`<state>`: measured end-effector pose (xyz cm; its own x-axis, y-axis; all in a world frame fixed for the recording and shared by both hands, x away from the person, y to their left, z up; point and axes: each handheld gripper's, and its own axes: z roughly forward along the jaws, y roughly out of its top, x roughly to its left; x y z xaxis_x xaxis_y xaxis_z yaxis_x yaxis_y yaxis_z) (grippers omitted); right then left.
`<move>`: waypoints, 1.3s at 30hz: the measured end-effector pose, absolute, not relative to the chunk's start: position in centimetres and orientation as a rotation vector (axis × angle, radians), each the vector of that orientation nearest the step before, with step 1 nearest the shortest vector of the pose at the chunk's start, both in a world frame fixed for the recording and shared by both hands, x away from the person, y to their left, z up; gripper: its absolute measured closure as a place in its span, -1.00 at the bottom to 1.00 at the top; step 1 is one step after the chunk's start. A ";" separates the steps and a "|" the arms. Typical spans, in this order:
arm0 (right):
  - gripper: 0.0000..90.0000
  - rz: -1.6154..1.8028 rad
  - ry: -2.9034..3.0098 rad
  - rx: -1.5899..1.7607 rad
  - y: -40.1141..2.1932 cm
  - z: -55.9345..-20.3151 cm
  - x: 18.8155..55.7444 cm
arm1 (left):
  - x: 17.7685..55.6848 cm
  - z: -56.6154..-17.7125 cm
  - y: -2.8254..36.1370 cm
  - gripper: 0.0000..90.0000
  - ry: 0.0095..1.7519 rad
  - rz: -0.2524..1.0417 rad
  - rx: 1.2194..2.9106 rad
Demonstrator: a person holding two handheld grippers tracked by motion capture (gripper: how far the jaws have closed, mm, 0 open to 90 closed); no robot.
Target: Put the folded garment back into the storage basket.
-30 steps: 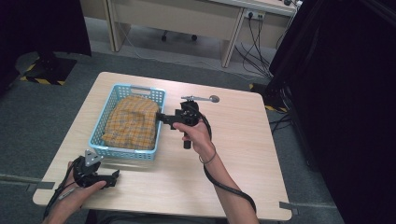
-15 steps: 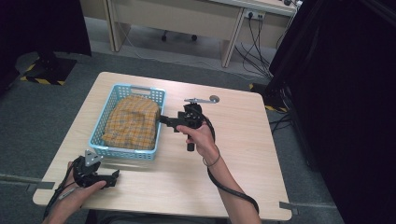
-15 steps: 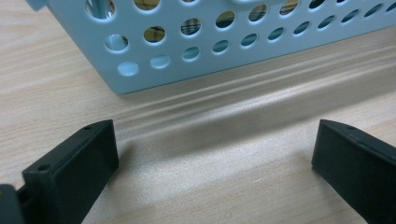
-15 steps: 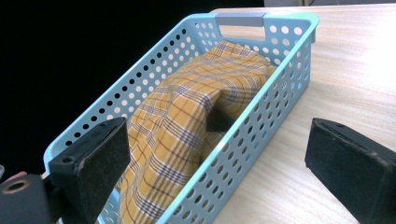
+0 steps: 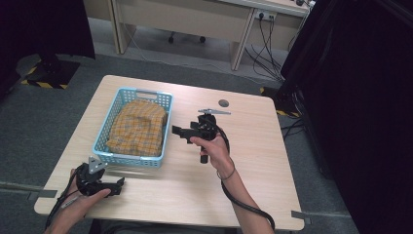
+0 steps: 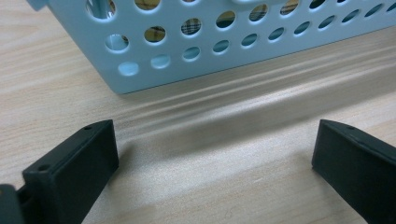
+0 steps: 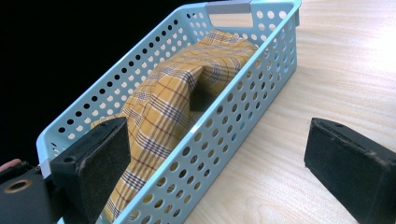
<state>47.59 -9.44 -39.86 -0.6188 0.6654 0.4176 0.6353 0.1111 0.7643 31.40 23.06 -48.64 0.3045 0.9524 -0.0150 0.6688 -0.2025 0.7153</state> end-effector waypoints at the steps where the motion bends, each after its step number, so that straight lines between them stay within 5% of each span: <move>1: -0.83 1.568 2.320 1.358 -9.5 -40.0 47.5 | 31.4 -48.6 23.1 -1.00 1.437 0.588 1.954; 39: -0.82 1.553 2.351 1.342 -11.0 -41.9 45.6 | 31.4 -48.6 23.1 -1.00 1.438 0.588 1.957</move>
